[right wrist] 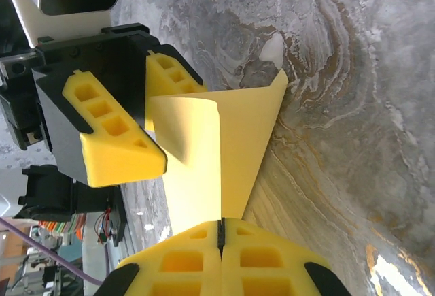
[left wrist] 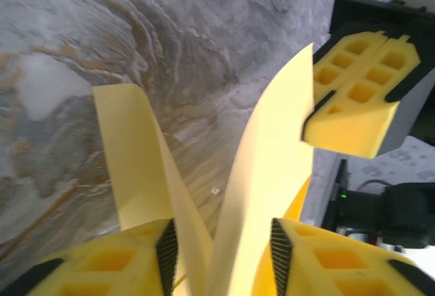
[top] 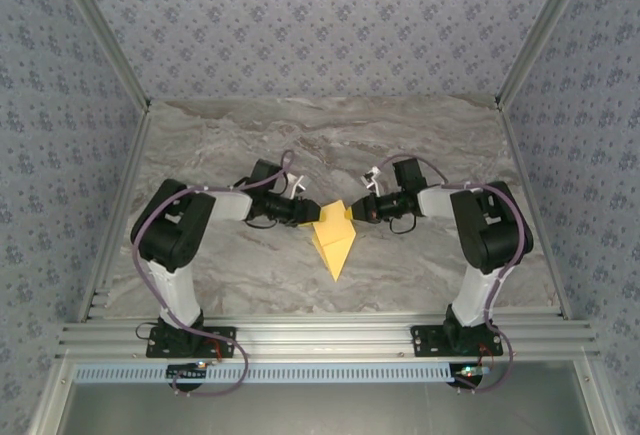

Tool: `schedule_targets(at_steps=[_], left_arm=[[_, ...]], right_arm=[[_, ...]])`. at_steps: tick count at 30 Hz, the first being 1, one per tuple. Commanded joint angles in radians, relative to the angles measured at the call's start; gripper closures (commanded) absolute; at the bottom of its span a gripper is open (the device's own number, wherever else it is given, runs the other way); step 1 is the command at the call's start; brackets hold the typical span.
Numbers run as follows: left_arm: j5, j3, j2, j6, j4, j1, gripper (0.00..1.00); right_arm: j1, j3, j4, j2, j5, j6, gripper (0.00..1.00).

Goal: Fold a paper plane with a square sheet of paper (fold left side to right side)

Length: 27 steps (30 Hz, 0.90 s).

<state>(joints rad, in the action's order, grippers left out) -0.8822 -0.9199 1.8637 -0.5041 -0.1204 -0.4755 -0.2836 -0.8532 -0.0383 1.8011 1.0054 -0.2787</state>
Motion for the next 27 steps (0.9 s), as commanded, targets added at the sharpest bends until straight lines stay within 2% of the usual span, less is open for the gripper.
schedule_targets(at_steps=[1, 4, 8, 13, 17, 20, 27], left_arm=[[0.121, 0.001, -0.146, 0.069, 0.096, 0.019, 0.50], [0.208, 0.024, -0.259, 0.100, 0.166, 0.018, 0.47], [0.293, 0.067, -0.412, 0.120, 0.255, -0.007, 0.48], [0.418, 0.104, -0.540, 0.128, 0.349, -0.159, 0.47], [0.541, 0.123, -0.563, 0.070, 0.360, -0.312, 0.46], [0.602, 0.131, -0.558, 0.022, 0.331, -0.392, 0.44], [0.647, 0.129, -0.475, -0.014, 0.271, -0.458, 0.41]], right_arm=[[-0.001, 0.011, 0.045, -0.077, -0.074, -0.066, 1.00], [-0.025, 0.014, 0.081, -0.123, -0.129, -0.113, 1.00], [-0.037, 0.020, 0.148, -0.179, -0.227, -0.180, 1.00], [-0.061, 0.032, 0.134, -0.230, -0.310, -0.320, 1.00], [-0.105, 0.006, 0.148, -0.241, -0.390, -0.436, 1.00], [-0.141, -0.018, 0.159, -0.235, -0.441, -0.490, 1.00], [-0.205, -0.070, 0.206, -0.194, -0.511, -0.516, 1.00]])
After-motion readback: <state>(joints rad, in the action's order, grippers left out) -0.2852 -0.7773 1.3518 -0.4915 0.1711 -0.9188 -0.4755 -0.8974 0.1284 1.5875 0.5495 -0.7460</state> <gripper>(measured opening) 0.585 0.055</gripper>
